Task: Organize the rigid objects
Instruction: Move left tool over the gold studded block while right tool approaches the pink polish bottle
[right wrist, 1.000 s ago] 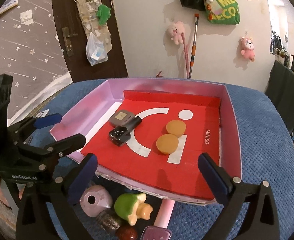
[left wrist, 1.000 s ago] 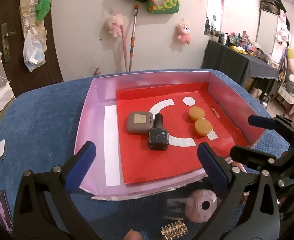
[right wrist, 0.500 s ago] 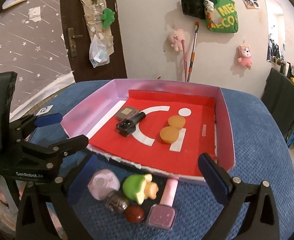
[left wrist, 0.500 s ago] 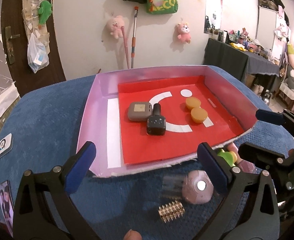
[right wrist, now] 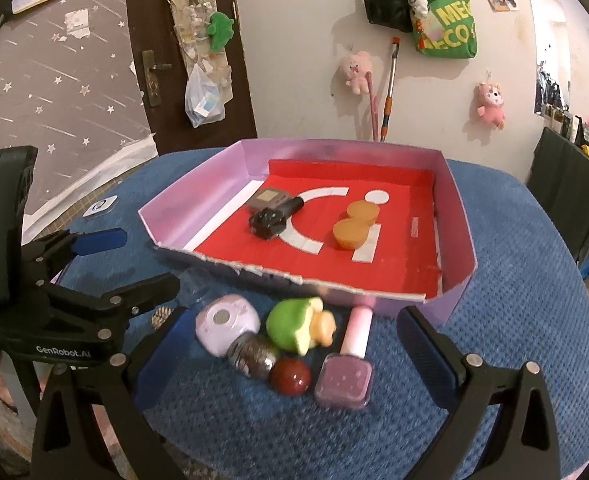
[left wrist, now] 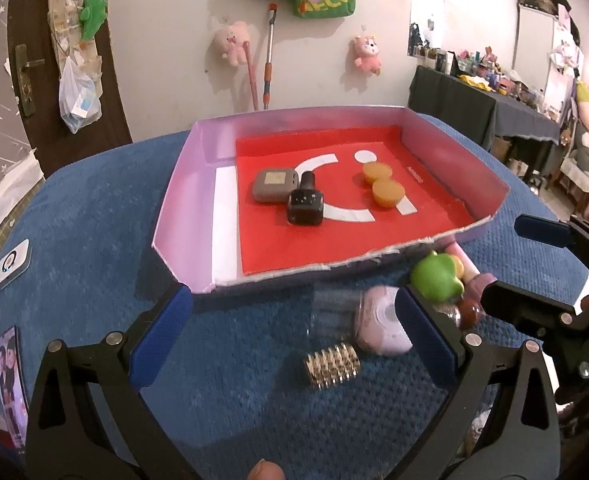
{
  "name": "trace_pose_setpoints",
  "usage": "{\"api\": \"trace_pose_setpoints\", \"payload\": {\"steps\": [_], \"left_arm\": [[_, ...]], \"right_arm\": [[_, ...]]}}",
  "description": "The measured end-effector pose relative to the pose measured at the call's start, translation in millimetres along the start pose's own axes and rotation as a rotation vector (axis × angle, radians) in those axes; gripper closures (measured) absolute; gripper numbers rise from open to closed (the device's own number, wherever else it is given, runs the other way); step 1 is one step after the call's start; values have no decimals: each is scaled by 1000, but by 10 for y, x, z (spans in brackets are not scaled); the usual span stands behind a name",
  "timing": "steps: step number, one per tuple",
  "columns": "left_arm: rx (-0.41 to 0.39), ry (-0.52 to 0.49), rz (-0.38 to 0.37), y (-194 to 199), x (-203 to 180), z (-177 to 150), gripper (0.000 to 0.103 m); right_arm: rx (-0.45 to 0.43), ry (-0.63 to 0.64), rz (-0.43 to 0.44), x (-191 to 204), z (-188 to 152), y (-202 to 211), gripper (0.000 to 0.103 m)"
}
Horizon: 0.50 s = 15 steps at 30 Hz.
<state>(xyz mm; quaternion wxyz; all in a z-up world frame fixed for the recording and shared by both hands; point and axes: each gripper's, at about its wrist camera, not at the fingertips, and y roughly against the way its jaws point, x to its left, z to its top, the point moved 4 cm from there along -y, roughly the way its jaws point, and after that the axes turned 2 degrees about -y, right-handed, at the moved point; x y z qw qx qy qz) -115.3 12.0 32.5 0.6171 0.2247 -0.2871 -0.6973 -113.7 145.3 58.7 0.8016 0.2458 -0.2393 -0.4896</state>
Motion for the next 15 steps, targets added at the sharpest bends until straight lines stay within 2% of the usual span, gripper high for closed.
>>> {"api": "trace_pose_setpoints", "payload": {"steps": [15], "left_arm": [[54,21,-20,6,-43,-315,0]], "right_arm": [[55,-35,5,-8,-303,-26,0]]}}
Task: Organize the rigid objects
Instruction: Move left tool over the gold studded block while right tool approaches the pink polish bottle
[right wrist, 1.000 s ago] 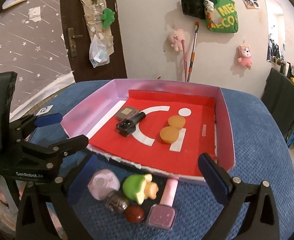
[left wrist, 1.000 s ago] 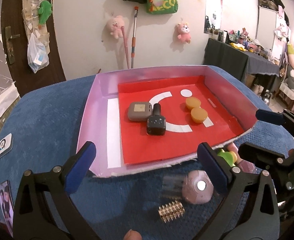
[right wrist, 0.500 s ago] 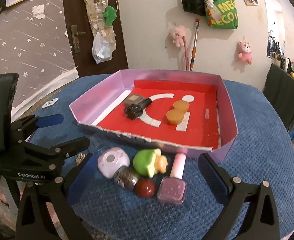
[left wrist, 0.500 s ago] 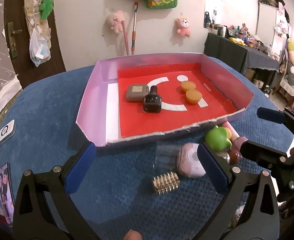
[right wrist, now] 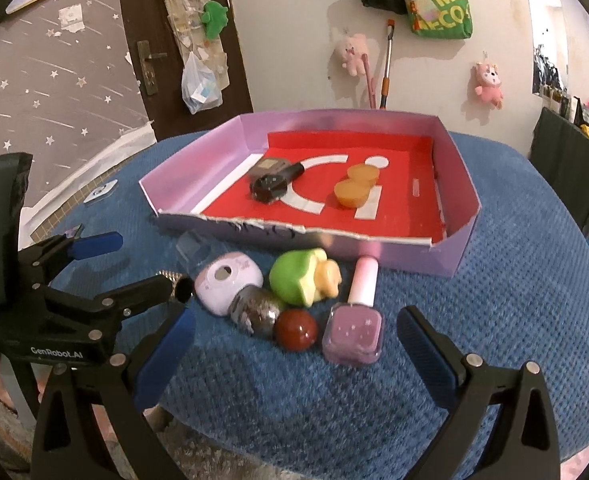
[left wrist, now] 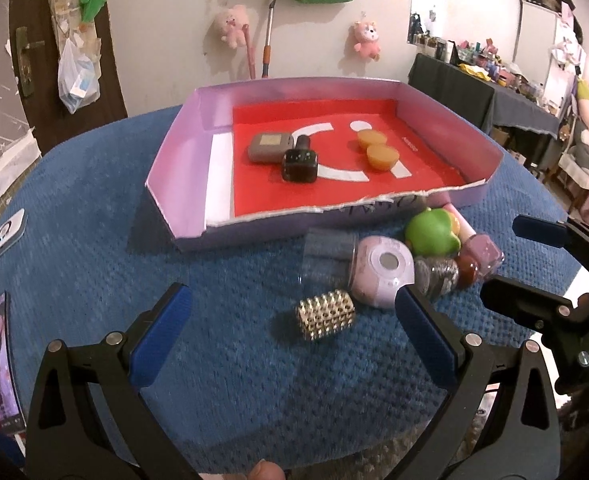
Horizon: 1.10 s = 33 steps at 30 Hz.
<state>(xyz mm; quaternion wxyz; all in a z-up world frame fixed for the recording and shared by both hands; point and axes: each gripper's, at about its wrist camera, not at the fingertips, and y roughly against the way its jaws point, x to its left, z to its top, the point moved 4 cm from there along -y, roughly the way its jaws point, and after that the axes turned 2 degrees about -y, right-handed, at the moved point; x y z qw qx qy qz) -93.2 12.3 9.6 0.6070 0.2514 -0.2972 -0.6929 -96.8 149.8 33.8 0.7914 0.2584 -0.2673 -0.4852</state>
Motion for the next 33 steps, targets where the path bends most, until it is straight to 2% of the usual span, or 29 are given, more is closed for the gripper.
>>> {"api": "trace_pose_setpoints", "payload": {"steps": [16,25,33], "left_arm": [[58,22,-21,-83,2,-245,0],[89,30,-23,-163,11,-333,0],[88,14,5,-201,-8,-354,0]], "right_arm": [[56,2,-12,24,-209,-127,0],[51,19,-64,-13,-257,-135,0],[50,-7,-113,-173,-261,-168,20]]}}
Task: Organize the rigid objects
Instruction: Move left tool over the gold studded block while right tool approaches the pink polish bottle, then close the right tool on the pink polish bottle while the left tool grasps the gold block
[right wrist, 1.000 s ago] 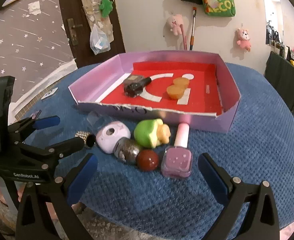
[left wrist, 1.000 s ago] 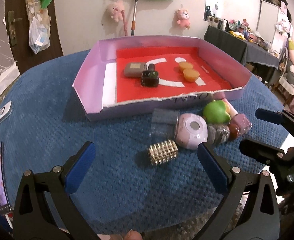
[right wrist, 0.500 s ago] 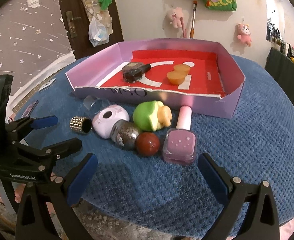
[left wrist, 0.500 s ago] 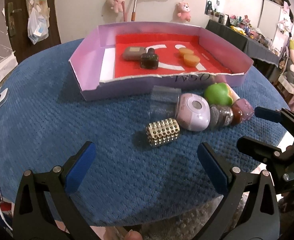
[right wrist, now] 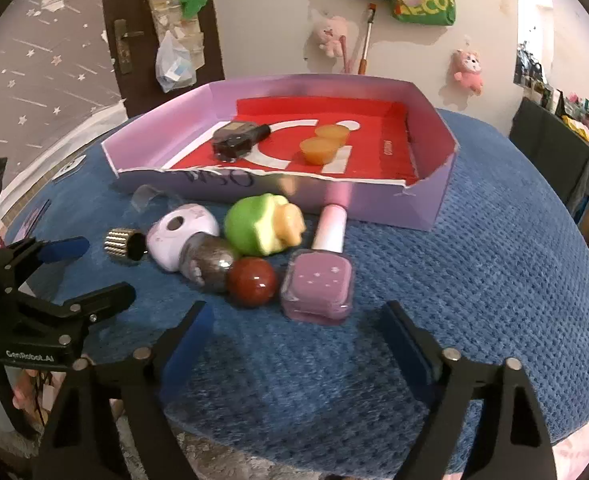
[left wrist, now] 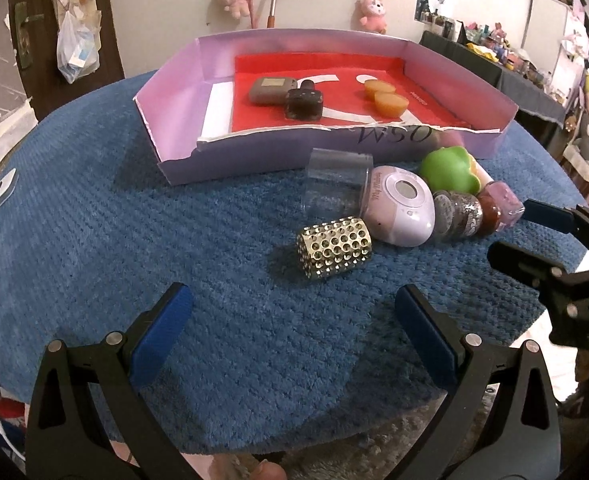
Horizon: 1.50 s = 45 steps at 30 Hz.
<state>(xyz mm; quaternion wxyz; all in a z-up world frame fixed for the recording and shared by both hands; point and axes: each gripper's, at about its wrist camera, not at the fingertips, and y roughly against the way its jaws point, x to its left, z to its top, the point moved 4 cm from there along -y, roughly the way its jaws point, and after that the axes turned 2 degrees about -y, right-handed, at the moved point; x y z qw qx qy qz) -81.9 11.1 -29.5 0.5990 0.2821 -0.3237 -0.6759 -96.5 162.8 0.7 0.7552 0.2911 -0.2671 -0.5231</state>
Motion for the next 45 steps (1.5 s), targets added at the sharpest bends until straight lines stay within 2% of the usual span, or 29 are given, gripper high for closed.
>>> {"api": "trace_pose_setpoints", "payload": {"steps": [3,8,14,17,28,31,34,40,42,43,44,45], "left_arm": [[5,6,3,-14,6,22,0],[5,27,12,-47,20,67,0],[-2,48,24,-79,27,109,0],[-8,61,29,-94,38,132,0],[-11,88,75,-118,183,144,0],[-12,112,85,-102,293,117,0],[-16,125,82,-108,317,129,0],[-32,108,69,-126,214,153,0],[-40,109,71,-126,202,160,2],[-46,107,77,-123,196,165,7],[-51,104,84,-119,190,168,14],[-54,101,90,-116,186,170,17]], "right_arm": [[-3,-7,-11,-47,11,-12,25],[-5,1,-20,-66,9,-16,28],[-23,3,-84,-163,-14,33,34],[-28,-44,-56,-250,-7,49,34],[-71,-34,-94,-245,56,40,37],[-87,-39,-102,-268,32,62,39],[-104,-31,-88,-218,61,16,48],[-159,0,-77,-130,150,-82,52],[-169,3,-80,-129,148,-95,60],[-163,-1,-77,-136,140,-114,64],[-157,-7,-71,-142,129,-133,65],[-162,-9,-69,-144,127,-132,65]]}}
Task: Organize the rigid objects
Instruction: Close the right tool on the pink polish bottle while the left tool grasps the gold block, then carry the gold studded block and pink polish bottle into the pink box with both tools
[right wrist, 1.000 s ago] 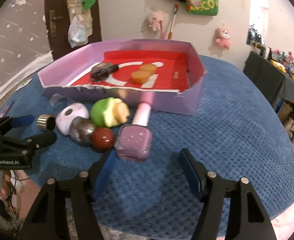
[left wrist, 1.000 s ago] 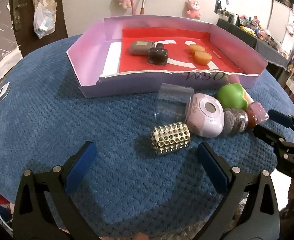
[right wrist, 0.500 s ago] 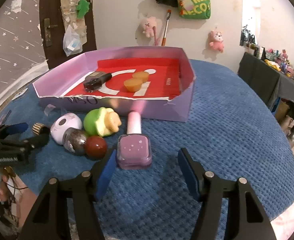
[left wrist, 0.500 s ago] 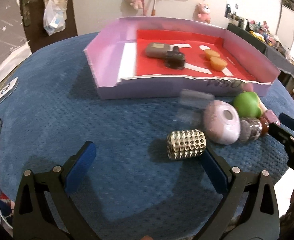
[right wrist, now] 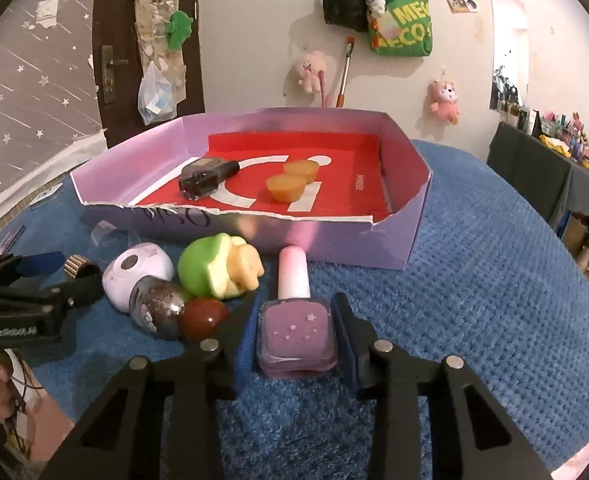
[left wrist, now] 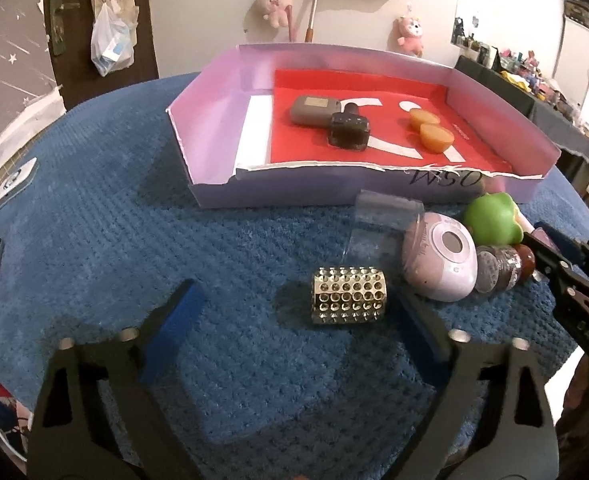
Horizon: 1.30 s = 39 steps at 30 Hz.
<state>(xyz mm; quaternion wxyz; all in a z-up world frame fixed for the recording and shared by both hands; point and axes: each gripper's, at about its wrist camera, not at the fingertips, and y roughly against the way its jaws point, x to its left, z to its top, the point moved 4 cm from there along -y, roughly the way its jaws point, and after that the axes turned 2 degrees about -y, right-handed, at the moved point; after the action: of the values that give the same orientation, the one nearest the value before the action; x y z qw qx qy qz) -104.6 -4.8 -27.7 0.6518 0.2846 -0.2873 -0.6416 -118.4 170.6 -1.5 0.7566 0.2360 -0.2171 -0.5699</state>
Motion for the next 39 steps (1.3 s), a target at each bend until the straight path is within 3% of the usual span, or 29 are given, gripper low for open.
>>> {"api": "trace_pose_setpoints", "payload": {"steps": [3,5,7,16,30,34,39], "left_arm": [[-7,-3,0,28,-8,10,36],[-10,-3,-1,48,1,17,57],[-9,-1,-8,56,15,19,70],[-26,1,-34,172,52,-4,75],[-47,16,-55,299,66,54,75],[-98,3,5,433,140,115,75],[-112,20,-11,509,255,195,75]], "right_arm": [[7,-3,4,-8,-9,2,65],[13,-13,12,-22,-18,12,65],[17,-23,23,-30,-26,40,65],[6,-77,115,5,43,277,65],[-23,-2,206,388,180,502,65],[-17,5,211,415,190,473,65],[-15,1,224,439,195,464,65]]}}
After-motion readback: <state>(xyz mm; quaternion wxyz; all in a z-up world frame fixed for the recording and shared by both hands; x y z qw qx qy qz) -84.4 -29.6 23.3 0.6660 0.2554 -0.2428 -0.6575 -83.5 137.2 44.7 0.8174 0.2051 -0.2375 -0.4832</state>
